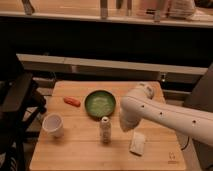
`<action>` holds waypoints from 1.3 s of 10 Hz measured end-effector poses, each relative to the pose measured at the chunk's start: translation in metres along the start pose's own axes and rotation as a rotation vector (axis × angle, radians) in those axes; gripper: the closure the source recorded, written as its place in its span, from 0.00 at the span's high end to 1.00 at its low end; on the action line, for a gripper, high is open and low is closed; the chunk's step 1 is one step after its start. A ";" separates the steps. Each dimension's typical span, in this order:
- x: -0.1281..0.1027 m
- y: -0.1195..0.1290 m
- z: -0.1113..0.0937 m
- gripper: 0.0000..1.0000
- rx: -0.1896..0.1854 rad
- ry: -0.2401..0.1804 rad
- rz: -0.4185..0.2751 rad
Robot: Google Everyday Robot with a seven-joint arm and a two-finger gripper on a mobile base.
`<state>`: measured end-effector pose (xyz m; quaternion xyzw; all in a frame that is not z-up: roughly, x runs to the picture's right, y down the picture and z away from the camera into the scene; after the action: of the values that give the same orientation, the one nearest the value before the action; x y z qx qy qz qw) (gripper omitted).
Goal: Knock the bottle over
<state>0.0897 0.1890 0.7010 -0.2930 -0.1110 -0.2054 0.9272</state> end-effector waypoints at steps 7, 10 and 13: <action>-0.050 -0.026 -0.001 0.00 -0.003 -0.016 -0.097; -0.060 -0.028 -0.003 0.00 -0.004 -0.017 -0.106; -0.074 -0.032 -0.003 0.00 -0.002 -0.024 -0.145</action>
<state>0.0102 0.1869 0.6899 -0.2874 -0.1427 -0.2688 0.9082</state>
